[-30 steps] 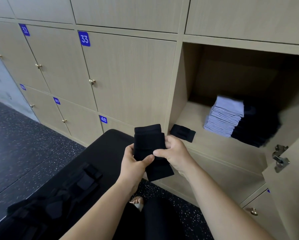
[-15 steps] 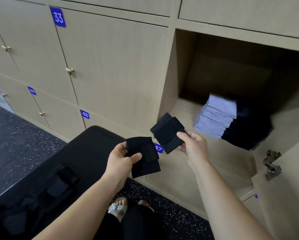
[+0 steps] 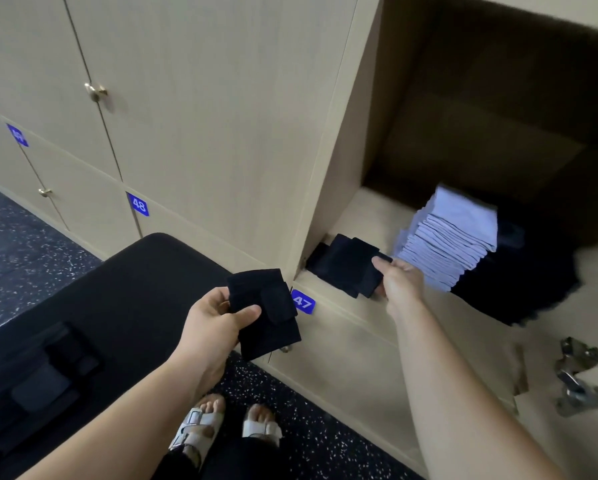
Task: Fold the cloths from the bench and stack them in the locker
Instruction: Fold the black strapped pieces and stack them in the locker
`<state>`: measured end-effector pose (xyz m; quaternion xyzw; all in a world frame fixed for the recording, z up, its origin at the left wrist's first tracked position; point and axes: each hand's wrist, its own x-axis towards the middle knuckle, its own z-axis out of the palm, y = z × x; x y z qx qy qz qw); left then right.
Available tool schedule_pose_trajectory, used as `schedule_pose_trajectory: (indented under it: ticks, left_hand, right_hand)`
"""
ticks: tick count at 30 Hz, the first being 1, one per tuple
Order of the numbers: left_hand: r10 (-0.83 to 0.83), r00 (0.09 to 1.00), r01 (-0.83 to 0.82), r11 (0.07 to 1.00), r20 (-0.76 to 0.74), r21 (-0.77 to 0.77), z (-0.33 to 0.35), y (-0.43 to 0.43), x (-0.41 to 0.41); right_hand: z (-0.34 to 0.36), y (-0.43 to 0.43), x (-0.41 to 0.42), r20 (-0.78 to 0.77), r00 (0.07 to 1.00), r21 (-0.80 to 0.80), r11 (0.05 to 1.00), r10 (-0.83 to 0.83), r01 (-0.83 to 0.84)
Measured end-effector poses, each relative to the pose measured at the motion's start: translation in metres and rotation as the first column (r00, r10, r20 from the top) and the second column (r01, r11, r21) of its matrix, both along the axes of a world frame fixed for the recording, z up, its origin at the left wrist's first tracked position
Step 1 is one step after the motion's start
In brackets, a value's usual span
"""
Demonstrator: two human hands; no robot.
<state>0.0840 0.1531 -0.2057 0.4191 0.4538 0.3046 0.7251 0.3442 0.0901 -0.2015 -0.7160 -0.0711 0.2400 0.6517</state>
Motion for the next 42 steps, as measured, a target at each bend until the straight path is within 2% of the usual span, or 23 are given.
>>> schedule_pose_trajectory:
  ticks: [10,13,17,19,23,25,27,28,30,33,35,36,38,42]
  left_hand:
    - [0.012,1.0,-0.011,0.999,0.017,-0.046,-0.018,0.013,0.008]
    - [0.007,0.999,-0.004,0.998,0.043,-0.063,-0.021,0.013,0.01]
    - [0.001,0.999,0.003,0.997,0.05,-0.073,-0.022,0.014,0.012]
    - [0.0,0.999,0.003,0.998,0.05,-0.066,-0.02,0.015,0.011]
    - [-0.008,0.999,0.01,0.999,0.044,-0.047,-0.012,0.013,0.008]
    - [-0.027,0.999,0.028,0.999,0.034,-0.043,-0.004,0.011,0.004]
    - [-0.068,0.998,0.068,0.997,0.018,-0.029,0.004,0.008,0.0]
    - [-0.096,0.995,0.096,0.995,0.006,-0.018,0.008,0.006,-0.002]
    - [-0.157,0.987,0.158,0.987,-0.021,0.01,0.019,0.0,-0.008]
    - [-0.237,0.97,0.24,0.969,-0.051,0.052,0.032,-0.012,-0.013]
    - [-0.281,0.957,0.287,0.954,-0.072,0.084,0.039,-0.022,-0.016]
    - [-0.297,0.952,0.303,0.948,-0.077,0.098,0.042,-0.027,-0.018]
    - [-0.312,0.947,0.319,0.941,-0.078,0.111,0.047,-0.035,-0.021]
    - [-0.318,0.945,0.323,0.944,-0.078,0.066,0.052,-0.044,-0.031]
  right_hand:
    - [-0.025,0.034,0.014,0.008,1.0,-0.073,0.997,0.002,-0.002]
    - [-0.037,0.038,0.02,0.125,0.992,-0.157,0.987,0.006,0.014]
    - [-0.047,0.04,0.023,0.342,0.934,-0.397,0.917,0.099,0.048]
    - [-0.048,0.04,0.022,0.394,0.909,-0.491,0.867,0.138,0.081]
    - [-0.041,0.032,0.019,0.458,0.867,-0.566,0.817,0.195,0.114]
    - [-0.03,0.023,0.008,0.522,0.827,-0.544,0.828,0.209,0.134]
    - [-0.013,0.012,-0.01,0.535,0.82,-0.457,0.886,0.204,0.078]
    - [-0.004,0.007,-0.02,0.514,0.827,-0.411,0.912,0.227,0.004]
    - [0.016,-0.003,-0.045,0.435,0.817,-0.369,0.903,0.378,-0.221]
    - [0.041,-0.021,-0.082,0.27,0.696,-0.329,0.743,0.666,-0.583]
    - [0.046,-0.033,-0.099,0.209,0.603,-0.356,0.634,0.77,-0.687]
    - [0.046,-0.04,-0.105,0.204,0.584,-0.364,0.615,0.786,-0.7]
    - [0.047,-0.052,-0.113,0.222,0.602,-0.348,0.639,0.767,-0.686]
    - [0.052,-0.074,-0.121,0.268,0.765,-0.217,0.81,0.585,-0.544]
